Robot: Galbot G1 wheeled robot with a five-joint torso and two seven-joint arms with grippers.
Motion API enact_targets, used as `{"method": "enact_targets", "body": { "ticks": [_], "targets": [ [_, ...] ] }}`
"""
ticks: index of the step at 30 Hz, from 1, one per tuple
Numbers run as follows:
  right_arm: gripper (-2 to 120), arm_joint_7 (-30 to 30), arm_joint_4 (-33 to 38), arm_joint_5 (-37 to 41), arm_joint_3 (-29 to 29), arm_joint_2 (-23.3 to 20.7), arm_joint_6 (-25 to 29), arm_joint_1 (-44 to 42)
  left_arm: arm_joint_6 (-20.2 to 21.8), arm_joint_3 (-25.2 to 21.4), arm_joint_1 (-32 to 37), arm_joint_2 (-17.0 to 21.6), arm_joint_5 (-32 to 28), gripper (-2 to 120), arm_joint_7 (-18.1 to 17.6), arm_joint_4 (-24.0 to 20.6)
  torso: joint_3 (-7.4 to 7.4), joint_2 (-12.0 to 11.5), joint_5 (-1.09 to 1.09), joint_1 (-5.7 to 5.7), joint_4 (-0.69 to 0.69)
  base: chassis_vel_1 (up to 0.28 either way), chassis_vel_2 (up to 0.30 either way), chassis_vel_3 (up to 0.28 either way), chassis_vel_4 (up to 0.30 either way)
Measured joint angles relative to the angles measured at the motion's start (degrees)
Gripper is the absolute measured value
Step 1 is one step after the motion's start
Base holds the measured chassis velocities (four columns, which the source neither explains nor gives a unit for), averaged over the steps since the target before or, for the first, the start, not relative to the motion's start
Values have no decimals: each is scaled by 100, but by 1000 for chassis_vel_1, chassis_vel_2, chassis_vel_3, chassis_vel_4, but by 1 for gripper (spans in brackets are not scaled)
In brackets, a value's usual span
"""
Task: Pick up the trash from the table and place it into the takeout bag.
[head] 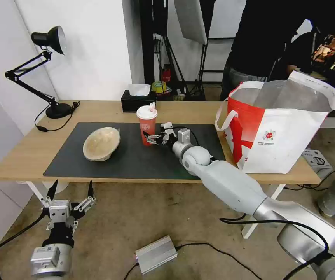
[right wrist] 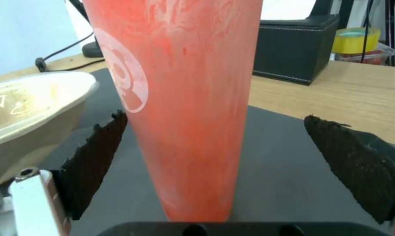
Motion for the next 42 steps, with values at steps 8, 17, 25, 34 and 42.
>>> {"method": "enact_targets", "body": {
  "ticks": [8, 17, 25, 34, 42],
  "targets": [
    [100, -53, -169, -30, 0, 124, 47, 40, 0, -2, -1, -4, -4, 100, -2, 0, 0, 0, 0, 0, 0, 0, 0, 0, 0],
    [100, -101, -337, -51, 2, 260, 61, 89, -2, -4, -9, -4, -8, 100, -4, 10, 0, 1, 0, 0, 0, 0, 0, 0, 0],
    [100, -184, -532, -67, 13, 405, 88, 115, -4, 4, -15, 0, -9, 100, -3, 29, 0, 1, 0, 0, 0, 0, 0, 0, 0],
    [100, -269, -840, -163, 101, 586, 146, 119, -16, 19, 9, 0, -10, 100, -3, 38, 0, 1, 0, 0, 0, 0, 0, 0, 0],
    [80, -323, -1093, -253, 218, 672, 168, 144, -22, 43, 25, -3, -6, 100, -1, 38, 0, 1, 0, 0, 0, 0, 0, 0, 0]
  ]
}}
